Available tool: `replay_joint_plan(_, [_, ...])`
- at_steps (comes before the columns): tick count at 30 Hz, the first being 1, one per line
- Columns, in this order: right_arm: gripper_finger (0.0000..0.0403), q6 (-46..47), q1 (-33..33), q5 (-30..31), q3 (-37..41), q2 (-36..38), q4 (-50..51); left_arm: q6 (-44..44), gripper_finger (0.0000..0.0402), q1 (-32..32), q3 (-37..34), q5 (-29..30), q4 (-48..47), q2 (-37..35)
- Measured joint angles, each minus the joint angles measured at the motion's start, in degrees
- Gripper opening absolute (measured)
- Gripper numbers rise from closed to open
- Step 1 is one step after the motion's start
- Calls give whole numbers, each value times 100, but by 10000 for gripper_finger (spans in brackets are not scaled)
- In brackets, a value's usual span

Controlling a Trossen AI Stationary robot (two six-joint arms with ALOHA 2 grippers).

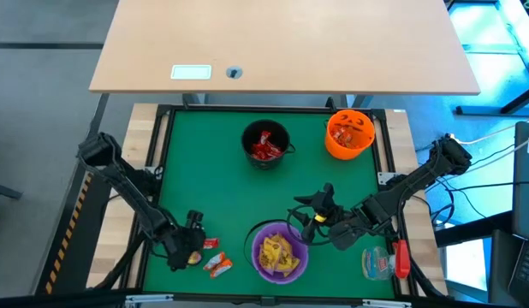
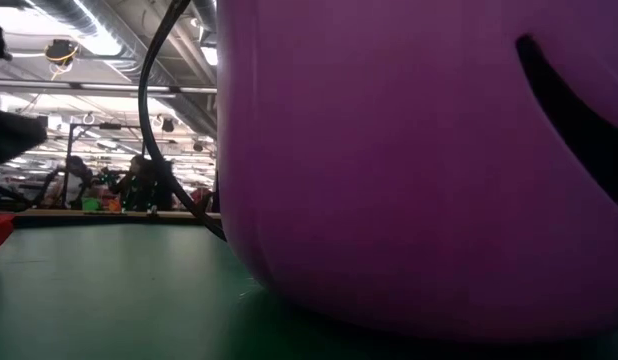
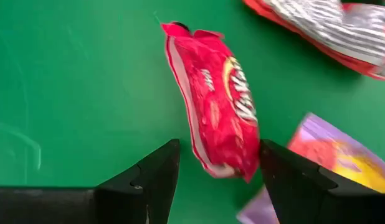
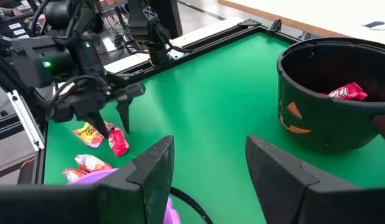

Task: Sort candy
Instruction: Put the red candy into the black bucket

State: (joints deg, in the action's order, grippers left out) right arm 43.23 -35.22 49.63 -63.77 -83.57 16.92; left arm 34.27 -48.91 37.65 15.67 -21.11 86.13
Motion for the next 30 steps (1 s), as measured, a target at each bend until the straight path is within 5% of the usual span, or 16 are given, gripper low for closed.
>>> replay_joint_plan(9, [198, 46, 0, -125, -2, 2, -42, -126, 200, 325, 24, -174, 125, 232])
replay_joint_plan(16, [198, 152, 2, -127, -2, 2, -50, -432, 117, 660, 22, -155, 62, 167])
replay_joint_plan(23, [198, 152, 2, -129, -2, 2, -44, -1398, 30, 1356, 436, 694, -807, -360])
replay_joint_plan(30, [198, 141, 0, -127, -2, 2, -30, -3291, 31, 2735, 963, 1476, -1380, -1346])
